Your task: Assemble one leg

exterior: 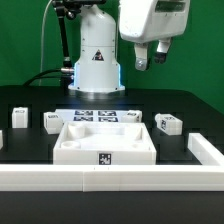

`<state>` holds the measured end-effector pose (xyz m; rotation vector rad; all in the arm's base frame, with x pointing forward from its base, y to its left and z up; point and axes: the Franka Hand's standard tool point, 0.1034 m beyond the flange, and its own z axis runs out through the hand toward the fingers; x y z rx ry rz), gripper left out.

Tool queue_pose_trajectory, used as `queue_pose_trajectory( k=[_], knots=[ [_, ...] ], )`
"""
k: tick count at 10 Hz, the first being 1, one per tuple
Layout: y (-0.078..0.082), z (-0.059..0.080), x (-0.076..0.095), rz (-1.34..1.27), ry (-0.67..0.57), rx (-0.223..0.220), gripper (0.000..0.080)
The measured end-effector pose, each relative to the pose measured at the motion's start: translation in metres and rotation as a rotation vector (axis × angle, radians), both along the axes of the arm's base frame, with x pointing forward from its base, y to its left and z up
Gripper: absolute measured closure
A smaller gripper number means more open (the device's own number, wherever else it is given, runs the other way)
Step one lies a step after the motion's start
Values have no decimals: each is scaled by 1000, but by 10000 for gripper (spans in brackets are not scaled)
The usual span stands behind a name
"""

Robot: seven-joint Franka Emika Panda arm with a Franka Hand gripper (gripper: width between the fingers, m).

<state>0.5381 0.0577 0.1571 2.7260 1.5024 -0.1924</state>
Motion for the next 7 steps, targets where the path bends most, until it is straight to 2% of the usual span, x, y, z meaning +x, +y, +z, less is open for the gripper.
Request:
queue_pose_trajectory(
  k=[7],
  knots=[
    [0, -3, -2, 10, 6, 1, 150]
  ],
)
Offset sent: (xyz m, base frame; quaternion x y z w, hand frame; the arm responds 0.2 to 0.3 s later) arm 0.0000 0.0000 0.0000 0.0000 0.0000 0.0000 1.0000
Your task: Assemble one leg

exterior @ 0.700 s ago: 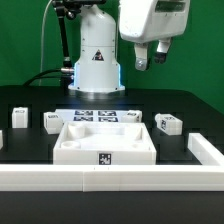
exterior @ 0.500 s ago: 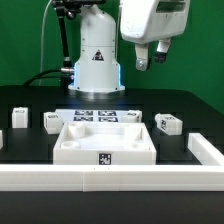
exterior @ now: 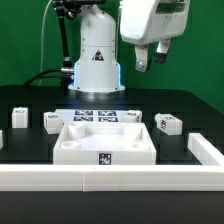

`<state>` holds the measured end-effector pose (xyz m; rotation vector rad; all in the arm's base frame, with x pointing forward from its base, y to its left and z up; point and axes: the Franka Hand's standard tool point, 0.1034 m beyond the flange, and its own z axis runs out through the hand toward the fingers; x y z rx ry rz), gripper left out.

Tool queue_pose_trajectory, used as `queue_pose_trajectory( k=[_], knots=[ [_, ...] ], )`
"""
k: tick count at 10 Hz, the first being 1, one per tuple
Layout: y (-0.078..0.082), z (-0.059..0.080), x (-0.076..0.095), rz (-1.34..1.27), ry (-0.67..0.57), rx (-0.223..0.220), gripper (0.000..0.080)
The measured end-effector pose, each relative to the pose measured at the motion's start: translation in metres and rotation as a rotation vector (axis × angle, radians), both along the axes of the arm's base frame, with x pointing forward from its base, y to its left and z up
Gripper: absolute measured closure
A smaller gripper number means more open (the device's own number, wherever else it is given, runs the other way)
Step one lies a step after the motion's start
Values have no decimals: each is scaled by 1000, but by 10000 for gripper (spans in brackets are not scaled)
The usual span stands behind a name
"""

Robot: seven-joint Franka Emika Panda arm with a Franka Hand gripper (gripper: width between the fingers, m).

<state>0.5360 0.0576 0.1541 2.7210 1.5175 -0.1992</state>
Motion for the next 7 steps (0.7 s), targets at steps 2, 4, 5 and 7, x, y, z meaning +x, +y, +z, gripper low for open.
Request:
queue_pose_trajectory(
  k=[2, 4, 5, 7],
  knots=[
    [-8, -13, -10, 119, -56, 30, 150],
    [-12, -25, -15, 239, -72, 44, 150],
    [-15, -34, -17, 286, -54, 45, 150],
    [-25, -48, -20, 342, -25, 34, 150]
  ],
)
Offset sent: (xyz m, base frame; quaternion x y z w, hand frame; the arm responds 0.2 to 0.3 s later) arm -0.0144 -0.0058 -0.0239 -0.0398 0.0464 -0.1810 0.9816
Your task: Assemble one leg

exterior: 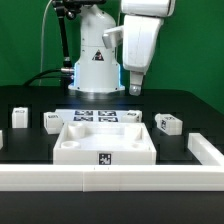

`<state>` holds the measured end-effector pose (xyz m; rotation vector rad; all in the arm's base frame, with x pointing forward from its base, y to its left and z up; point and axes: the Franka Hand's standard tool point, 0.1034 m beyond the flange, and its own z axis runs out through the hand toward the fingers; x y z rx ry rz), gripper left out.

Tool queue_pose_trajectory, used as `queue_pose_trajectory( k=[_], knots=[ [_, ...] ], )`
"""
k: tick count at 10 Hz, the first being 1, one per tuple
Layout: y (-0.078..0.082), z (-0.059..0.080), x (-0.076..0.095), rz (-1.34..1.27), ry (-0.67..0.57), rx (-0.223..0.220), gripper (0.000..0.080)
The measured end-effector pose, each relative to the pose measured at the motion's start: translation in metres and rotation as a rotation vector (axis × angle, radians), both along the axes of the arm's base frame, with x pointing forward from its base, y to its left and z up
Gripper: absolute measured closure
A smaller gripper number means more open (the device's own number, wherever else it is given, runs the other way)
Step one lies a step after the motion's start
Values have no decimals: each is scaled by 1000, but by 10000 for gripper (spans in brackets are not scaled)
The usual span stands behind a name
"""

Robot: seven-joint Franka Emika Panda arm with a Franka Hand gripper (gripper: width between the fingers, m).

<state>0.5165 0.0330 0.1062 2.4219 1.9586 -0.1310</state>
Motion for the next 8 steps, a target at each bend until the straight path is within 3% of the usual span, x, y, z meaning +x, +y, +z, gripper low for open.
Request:
queue_pose_trajectory(
  k=[5, 6, 8],
  knots=[
    [-6, -3, -1, 12, 9, 0, 150],
    [-12, -3, -1, 84, 15, 4, 150],
    [-32, -19, -9, 189, 40, 20, 150]
  ],
)
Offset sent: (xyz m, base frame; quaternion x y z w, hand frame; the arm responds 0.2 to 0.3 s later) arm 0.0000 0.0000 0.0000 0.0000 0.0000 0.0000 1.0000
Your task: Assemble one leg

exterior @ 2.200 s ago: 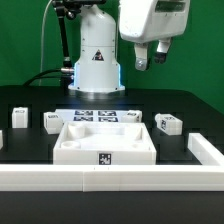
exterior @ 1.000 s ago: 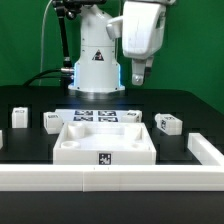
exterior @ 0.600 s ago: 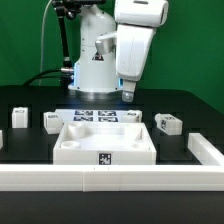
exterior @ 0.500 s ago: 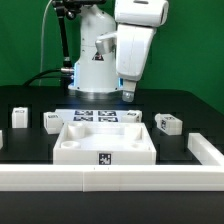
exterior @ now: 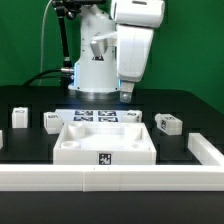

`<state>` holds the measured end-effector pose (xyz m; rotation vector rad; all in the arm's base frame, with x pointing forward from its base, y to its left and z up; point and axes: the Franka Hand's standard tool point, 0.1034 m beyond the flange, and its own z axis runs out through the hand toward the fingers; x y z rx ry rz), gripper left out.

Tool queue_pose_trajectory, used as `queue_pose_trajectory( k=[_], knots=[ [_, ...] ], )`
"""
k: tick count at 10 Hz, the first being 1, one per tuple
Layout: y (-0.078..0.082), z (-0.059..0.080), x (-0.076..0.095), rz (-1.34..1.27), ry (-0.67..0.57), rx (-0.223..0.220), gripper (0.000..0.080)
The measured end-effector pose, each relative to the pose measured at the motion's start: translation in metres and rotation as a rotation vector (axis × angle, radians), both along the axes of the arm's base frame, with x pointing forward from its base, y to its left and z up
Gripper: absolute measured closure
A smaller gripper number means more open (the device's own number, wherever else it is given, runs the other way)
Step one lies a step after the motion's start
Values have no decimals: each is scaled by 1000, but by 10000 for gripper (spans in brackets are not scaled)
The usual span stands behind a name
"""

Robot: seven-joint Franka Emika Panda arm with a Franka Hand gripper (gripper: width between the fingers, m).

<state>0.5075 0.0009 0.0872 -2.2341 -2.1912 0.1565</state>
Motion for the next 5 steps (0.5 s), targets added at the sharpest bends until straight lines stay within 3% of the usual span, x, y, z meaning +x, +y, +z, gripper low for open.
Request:
queue_pose_trajectory(
  k=[3, 5],
  knots=[
    [-2, -3, -3, -5, 1, 2, 150],
    [-2, -7, -18, -4, 15, 2, 150]
  ],
)
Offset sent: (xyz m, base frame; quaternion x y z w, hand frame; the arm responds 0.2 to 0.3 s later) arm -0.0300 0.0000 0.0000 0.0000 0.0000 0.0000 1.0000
